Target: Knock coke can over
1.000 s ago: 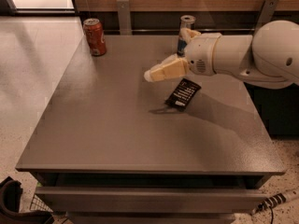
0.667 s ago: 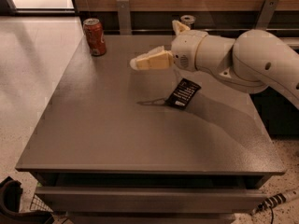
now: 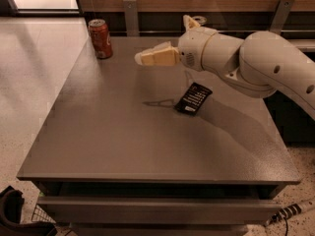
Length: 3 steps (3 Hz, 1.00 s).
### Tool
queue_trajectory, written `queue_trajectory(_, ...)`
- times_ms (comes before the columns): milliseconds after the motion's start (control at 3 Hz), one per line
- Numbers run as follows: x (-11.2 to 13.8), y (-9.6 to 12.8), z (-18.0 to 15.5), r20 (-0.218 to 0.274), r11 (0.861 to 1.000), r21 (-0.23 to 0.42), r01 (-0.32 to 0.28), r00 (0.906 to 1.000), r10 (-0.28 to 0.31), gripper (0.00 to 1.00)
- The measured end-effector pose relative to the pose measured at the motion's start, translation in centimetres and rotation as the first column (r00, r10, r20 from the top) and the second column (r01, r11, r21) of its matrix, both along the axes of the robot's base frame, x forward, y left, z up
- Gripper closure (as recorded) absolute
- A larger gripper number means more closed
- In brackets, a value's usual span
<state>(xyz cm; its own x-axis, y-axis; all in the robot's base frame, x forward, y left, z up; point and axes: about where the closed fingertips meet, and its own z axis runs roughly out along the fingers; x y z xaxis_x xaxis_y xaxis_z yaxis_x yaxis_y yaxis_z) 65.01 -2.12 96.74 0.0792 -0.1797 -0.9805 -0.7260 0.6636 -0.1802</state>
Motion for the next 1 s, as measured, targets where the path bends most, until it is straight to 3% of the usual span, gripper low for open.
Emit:
queue_trajectory(667, 3.2, 3.0, -3.4, -0.073, 1.000, -0.012, 0.013, 0.9972, -0.013, 0.00)
queue_trajectory(1000, 7.3, 6.4, -5.5, -0.078, 0.999, 0.022, 0.037, 0.9964, -0.035, 0.00)
